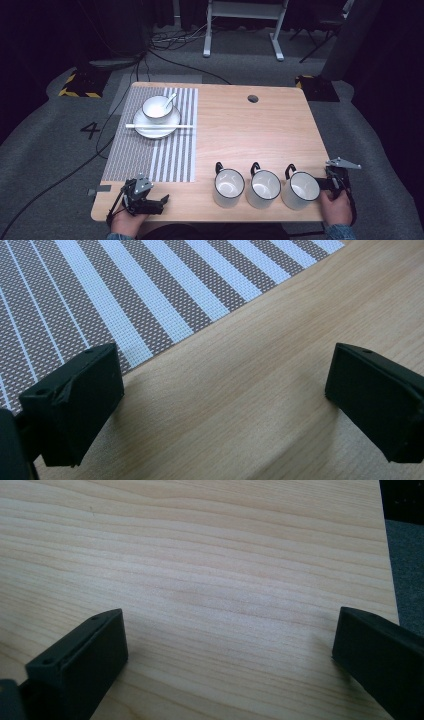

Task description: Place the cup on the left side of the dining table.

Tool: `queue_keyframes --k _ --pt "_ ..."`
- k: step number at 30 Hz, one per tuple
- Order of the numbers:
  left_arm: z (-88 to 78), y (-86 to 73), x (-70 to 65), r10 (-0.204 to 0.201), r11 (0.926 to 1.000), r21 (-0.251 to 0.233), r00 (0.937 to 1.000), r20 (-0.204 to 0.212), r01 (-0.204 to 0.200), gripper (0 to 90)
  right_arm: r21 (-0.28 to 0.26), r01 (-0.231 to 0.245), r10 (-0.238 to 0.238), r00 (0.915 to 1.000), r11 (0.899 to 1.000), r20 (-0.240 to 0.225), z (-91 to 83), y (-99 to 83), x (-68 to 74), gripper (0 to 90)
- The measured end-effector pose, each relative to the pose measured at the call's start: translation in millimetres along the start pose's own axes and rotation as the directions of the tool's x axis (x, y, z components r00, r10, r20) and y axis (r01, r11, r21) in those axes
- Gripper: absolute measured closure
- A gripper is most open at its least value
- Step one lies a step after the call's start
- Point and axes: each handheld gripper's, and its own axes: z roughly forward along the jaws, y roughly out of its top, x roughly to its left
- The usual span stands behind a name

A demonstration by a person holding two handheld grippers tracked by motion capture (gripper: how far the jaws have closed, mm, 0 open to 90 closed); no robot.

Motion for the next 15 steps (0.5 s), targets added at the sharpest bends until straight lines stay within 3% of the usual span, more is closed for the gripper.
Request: queue_keyframes --k 15 --pt "-0.6 -0.7 0.5 0.019 0.9998 0.0 0.9996 0.02 -0.019 2.4 0.0 0.0 0.0 1.0 1.0 0.0 0.0 0.0 0.1 1.3"
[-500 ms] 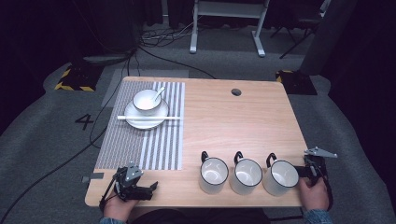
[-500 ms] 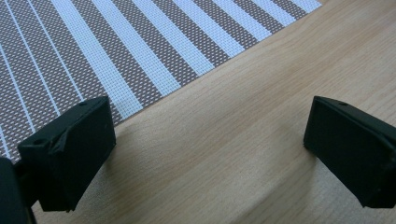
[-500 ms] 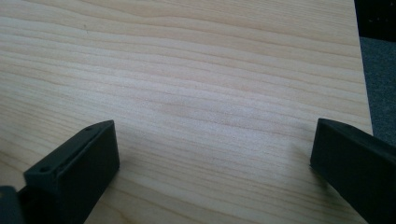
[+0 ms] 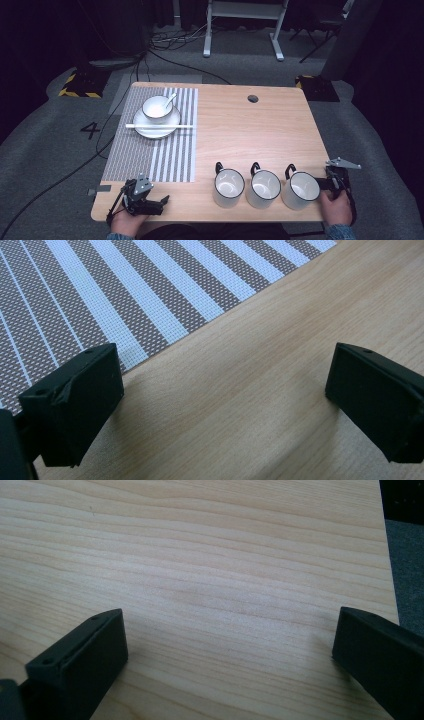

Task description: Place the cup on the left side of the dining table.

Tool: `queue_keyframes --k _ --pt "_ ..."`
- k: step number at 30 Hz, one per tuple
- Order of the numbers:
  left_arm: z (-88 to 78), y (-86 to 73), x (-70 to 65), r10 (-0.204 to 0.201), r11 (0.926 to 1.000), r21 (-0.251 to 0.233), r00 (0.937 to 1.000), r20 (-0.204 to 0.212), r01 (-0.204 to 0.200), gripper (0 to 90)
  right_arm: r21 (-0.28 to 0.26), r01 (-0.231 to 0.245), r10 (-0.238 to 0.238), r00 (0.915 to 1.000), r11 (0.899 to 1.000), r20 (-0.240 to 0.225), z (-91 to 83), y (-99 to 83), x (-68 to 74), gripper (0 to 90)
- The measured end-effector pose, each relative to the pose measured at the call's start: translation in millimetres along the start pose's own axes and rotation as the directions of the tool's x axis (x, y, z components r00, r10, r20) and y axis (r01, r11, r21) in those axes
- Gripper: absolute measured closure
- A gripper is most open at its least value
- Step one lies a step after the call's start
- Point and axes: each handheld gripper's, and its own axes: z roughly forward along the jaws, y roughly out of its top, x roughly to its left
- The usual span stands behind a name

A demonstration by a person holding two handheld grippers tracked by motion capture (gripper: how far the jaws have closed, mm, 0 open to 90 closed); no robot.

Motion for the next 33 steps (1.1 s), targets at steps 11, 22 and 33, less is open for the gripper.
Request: queue_keyframes --k 11,22,33 --pt "-6.7 4.2 -2.9 -0.036 0.9975 -0.061 0.9994 0.001 0.036 0.1 0.0 -0.001 0.001 1.0 1.0 -0.001 0.0 0.0 0.1 1.2" --pt "-35.3 13.6 -7.9 -0.076 0.9414 -0.326 0.9963 0.04 0.085 0.0 -0.001 -0.001 0.001 1.0 1.0 0.001 0.0 0.0 0.1 1.3" --pt "-57.4 25.8 -20.0 -0.115 0.8631 -0.482 0.9882 0.101 0.15 0.0 0.0 0.0 0.0 1.0 1.0 0.001 0.0 0.0 0.0 1.3"
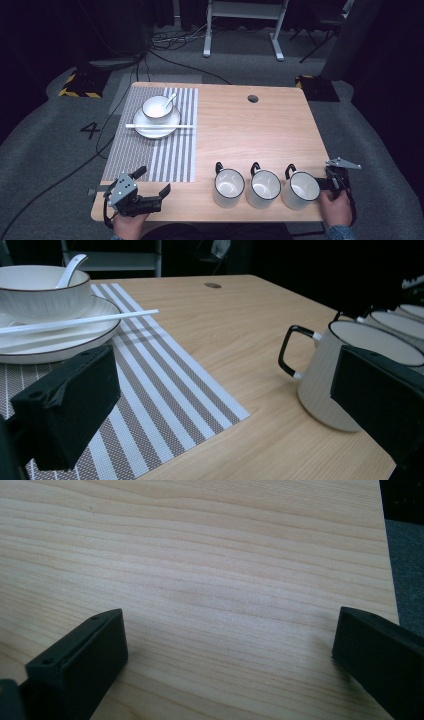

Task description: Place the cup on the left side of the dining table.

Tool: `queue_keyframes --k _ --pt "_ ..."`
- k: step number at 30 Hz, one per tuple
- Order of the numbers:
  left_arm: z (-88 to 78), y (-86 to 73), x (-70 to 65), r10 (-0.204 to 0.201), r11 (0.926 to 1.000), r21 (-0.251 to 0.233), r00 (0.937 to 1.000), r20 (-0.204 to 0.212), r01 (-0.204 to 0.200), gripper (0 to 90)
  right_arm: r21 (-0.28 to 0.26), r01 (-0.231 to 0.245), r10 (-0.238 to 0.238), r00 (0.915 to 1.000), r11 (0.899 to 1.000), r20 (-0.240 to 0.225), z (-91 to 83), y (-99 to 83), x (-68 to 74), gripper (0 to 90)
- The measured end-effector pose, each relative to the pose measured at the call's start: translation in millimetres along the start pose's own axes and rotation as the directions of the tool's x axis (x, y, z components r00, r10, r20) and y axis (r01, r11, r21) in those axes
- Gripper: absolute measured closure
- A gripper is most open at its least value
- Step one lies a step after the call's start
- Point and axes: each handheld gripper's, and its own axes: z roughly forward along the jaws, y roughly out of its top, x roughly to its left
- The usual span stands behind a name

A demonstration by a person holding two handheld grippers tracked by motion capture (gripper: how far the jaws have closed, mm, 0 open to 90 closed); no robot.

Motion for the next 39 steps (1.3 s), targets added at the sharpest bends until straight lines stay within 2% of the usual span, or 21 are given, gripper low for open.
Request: queue_keyframes --k 4,8,13,16,19,24,30,32,34,37,39 --pt "-2.3 3.2 0.7 -0.019 0.9998 -0.001 0.999 -0.04 0.019 0.1 0.0 0.0 0.0 1.0 1.0 -0.001 -0.1 0.0 0.0 1.3" --pt "-4.3 6.5 1.0 -0.047 0.9988 -0.015 0.9983 -0.036 0.046 0.4 0.0 -0.002 0.002 1.0 1.0 0.0 0.0 0.0 0.1 1.3" --pt "-1.7 10.2 -4.1 -0.014 0.9999 0.001 0.9993 -0.035 0.014 0.4 -0.001 -0.001 0.001 1.0 1.0 0.001 0.1 0.0 0.1 1.3" --pt "4.1 11.2 -8.8 -0.011 0.9998 0.018 0.9999 -0.01 0.011 0.4 0.0 -0.001 0.001 1.0 1.0 0.0 0.0 0.0 0.0 1.3" --pt "13.8 14.1 -14.1 0.012 0.9989 0.046 0.9997 0.02 -0.012 0.4 -0.001 -0.002 0.002 1.0 1.0 0.0 0.1 0.0 0.1 1.3" --pt "33.0 20.1 -24.7 0.031 0.9955 0.087 0.9958 0.086 -0.039 0.3 -0.001 -0.002 0.002 1.0 1.0 0.0 0.1 0.0 0.2 1.2" --pt "54.3 24.5 -35.0 0.041 0.991 0.119 0.9861 0.161 -0.061 0.3 -0.004 -0.003 0.003 1.0 1.0 0.005 0.6 0.0 0.2 1.0" --pt "61.4 26.3 -37.9 0.018 0.9907 0.129 0.9807 0.195 -0.043 0.4 -0.003 -0.003 0.003 1.0 1.0 0.004 0.6 0.0 0.1 1.0" --pt "65.3 28.8 -39.6 0.018 0.9901 0.132 0.9769 0.213 -0.047 0.3 -0.003 -0.003 0.003 1.0 1.0 0.004 0.5 0.0 0.1 1.0" --pt "74.1 31.5 -45.9 0.042 0.9884 0.133 0.9716 0.233 -0.074 0.3 -0.003 -0.003 0.003 1.0 1.0 0.004 0.5 0.0 0.1 1.0" --pt "80.3 31.1 -50.9 0.043 0.9855 0.148 0.9671 0.251 -0.082 0.2 -0.003 -0.002 0.002 1.0 1.0 0.004 0.5 0.0 0.1 1.0"
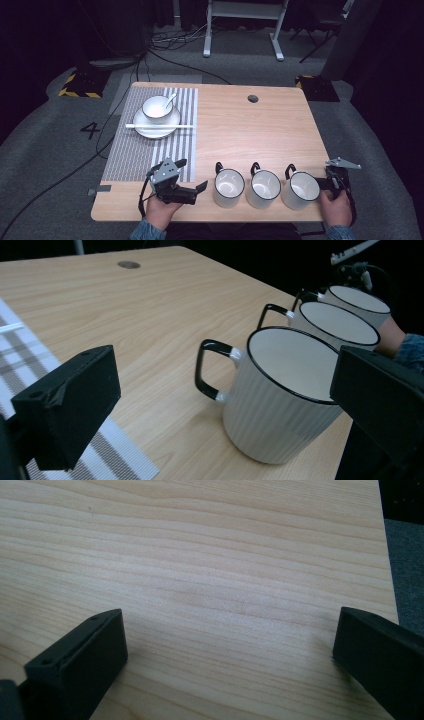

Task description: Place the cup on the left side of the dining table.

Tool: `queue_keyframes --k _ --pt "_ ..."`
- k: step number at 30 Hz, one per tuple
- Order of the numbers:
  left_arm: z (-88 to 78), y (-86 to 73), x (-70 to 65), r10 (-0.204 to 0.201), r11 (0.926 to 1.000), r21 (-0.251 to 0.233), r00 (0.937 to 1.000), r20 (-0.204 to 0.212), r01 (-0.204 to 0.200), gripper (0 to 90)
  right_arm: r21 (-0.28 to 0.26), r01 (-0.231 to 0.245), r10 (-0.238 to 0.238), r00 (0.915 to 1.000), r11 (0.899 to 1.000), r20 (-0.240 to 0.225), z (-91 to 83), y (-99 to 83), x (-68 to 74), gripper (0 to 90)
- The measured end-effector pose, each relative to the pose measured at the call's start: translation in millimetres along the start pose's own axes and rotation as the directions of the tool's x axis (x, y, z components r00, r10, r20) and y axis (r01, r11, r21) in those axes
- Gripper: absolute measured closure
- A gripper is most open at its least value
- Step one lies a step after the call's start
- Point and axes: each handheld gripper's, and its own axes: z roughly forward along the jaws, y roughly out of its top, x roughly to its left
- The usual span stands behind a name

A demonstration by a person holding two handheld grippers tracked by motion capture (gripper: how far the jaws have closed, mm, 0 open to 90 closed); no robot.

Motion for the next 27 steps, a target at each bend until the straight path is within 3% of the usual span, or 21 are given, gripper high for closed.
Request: queue_keyframes --k 4,7,11,21,27 --pt "12.2 0.8 -5.8 0.028 0.9992 0.028 0.9992 0.028 -0.029 0.0 0.0 -0.004 0.004 1.0 1.0 0.0 -0.1 0.1 0.4 1.0" --pt "18.6 1.4 -14.3 0.066 0.9973 0.031 0.9978 -0.002 -0.066 0.0 0.0 -0.002 0.002 1.0 1.0 0.0 -0.1 0.1 0.2 1.0" --pt "26.6 3.0 -25.7 0.087 0.9956 0.034 0.996 0.021 -0.087 0.0 0.0 -0.004 0.004 1.0 1.0 0.0 0.0 0.1 0.4 1.0" --pt "38.5 -2.4 -36.2 0.026 0.9986 0.044 0.9951 0.096 -0.03 0.0 0.002 -0.003 0.003 1.0 1.0 -0.002 -0.2 0.1 0.3 1.0" --pt "46.3 -11.1 -42.2 0.017 0.9968 0.076 0.9949 0.1 -0.024 0.0 -0.001 -0.001 0.001 1.0 1.0 0.001 0.1 0.0 0.1 1.0"
